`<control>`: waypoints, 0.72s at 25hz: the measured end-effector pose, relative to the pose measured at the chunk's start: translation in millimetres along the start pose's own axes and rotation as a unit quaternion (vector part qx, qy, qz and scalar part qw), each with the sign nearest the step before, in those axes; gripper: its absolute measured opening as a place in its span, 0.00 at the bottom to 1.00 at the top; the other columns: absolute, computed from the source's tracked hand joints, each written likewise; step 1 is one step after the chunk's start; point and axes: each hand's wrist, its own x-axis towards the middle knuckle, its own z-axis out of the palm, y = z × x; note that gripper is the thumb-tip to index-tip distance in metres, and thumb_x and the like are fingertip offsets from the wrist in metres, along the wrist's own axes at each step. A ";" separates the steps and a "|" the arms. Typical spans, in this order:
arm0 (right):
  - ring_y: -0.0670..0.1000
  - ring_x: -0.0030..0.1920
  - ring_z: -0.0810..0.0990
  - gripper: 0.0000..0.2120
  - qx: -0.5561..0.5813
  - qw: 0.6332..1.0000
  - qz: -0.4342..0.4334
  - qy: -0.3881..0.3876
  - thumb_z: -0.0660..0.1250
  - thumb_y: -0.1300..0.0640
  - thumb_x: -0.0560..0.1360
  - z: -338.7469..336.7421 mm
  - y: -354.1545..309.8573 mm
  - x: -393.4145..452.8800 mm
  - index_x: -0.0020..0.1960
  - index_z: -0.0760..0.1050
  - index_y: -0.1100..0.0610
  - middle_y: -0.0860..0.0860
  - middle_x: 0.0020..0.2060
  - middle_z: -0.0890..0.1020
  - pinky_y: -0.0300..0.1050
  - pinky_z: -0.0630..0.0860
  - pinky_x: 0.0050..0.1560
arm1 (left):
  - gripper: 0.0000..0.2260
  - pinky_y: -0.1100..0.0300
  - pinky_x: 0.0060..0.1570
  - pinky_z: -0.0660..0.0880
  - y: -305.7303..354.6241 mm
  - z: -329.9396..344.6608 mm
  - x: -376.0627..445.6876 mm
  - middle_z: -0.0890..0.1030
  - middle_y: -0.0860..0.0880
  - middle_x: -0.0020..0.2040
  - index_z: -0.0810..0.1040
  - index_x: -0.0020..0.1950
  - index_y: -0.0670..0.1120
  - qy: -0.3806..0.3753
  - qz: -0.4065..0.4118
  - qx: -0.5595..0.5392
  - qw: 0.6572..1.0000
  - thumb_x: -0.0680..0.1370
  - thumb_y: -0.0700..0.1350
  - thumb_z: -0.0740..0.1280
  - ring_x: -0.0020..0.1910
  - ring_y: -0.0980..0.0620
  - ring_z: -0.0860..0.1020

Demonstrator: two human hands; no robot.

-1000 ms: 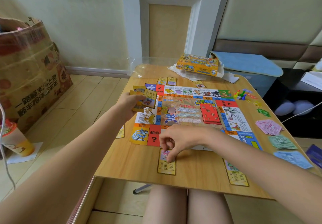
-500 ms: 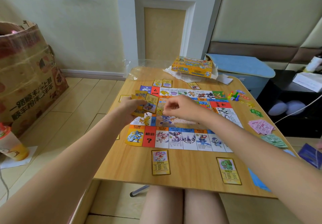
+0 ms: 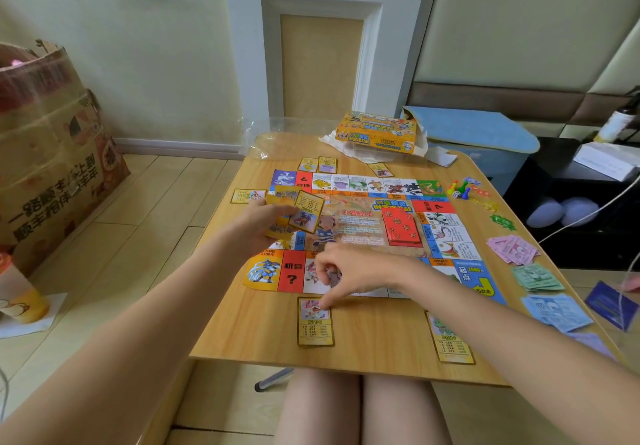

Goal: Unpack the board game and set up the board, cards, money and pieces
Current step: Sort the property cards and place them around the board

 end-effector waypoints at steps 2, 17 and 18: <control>0.44 0.34 0.67 0.13 0.092 0.995 0.013 0.044 0.72 0.49 0.71 -8.5 1.8 -2.4 0.41 0.70 0.55 0.46 0.37 0.69 0.35 0.65 0.34 | 0.05 0.59 0.31 0.79 -1.6 -1.9 -3.8 0.80 0.41 0.45 0.72 0.47 0.40 -0.033 0.002 -0.010 0.999 0.75 0.35 0.67 0.36 0.48 0.82; 0.54 0.34 0.83 0.20 0.493 0.818 0.072 0.287 0.62 0.73 0.75 -38.5 16.3 6.1 0.60 0.68 0.54 0.64 0.58 0.73 0.44 0.82 0.41 | 0.05 0.62 0.30 0.79 5.5 8.9 -21.4 0.83 0.44 0.39 0.73 0.51 0.41 -0.082 -0.036 0.024 0.996 0.77 0.39 0.65 0.33 0.51 0.83; 0.55 0.35 0.83 0.17 0.477 0.827 0.073 0.288 0.63 0.72 0.74 -35.2 15.5 6.5 0.58 0.69 0.56 0.64 0.56 0.75 0.44 0.82 0.40 | 0.04 0.62 0.31 0.80 5.6 12.4 -22.5 0.82 0.44 0.39 0.72 0.49 0.41 -0.082 -0.032 0.028 0.996 0.76 0.38 0.66 0.33 0.51 0.82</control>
